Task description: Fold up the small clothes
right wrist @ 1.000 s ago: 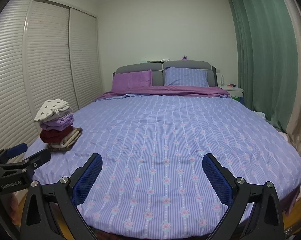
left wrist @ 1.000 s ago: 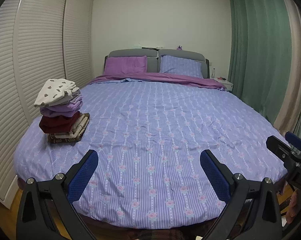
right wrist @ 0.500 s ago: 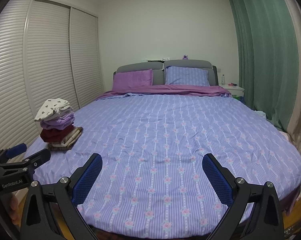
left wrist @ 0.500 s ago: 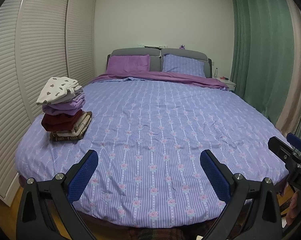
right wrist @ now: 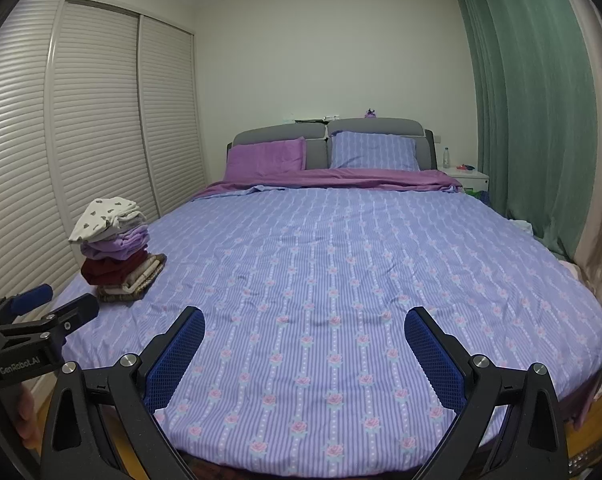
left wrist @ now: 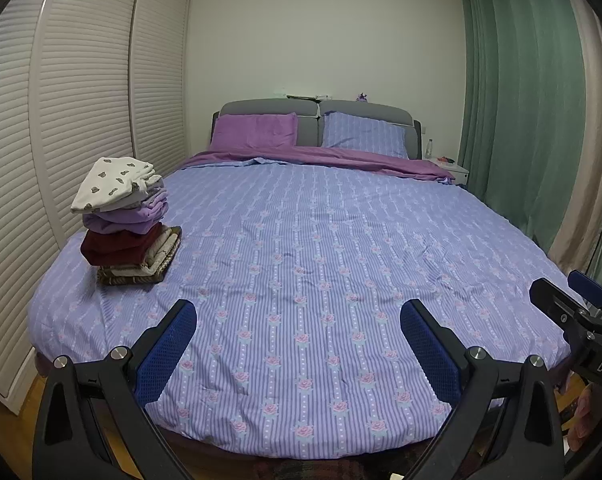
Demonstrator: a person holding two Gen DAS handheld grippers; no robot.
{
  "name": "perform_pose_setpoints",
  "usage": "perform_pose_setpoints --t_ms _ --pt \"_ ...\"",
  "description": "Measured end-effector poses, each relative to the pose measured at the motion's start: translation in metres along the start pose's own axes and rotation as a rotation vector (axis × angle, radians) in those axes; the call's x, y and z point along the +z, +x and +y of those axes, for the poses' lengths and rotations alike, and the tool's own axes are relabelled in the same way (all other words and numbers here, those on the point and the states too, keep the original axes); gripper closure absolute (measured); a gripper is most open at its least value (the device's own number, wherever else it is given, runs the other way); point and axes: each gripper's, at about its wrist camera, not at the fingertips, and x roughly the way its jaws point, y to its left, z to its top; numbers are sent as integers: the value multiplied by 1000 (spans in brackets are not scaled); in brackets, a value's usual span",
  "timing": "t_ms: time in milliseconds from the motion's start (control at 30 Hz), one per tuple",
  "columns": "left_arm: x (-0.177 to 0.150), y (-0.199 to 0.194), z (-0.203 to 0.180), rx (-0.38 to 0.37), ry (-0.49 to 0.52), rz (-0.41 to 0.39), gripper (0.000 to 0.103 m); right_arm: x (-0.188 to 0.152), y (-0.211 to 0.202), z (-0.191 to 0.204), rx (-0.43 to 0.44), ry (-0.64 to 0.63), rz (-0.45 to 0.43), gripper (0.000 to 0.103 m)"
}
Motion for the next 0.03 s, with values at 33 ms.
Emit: perform_pose_setpoints --t_ms 33 --pt "1 1 0 3 2 2 0 -1 0 0 1 0 0 2"
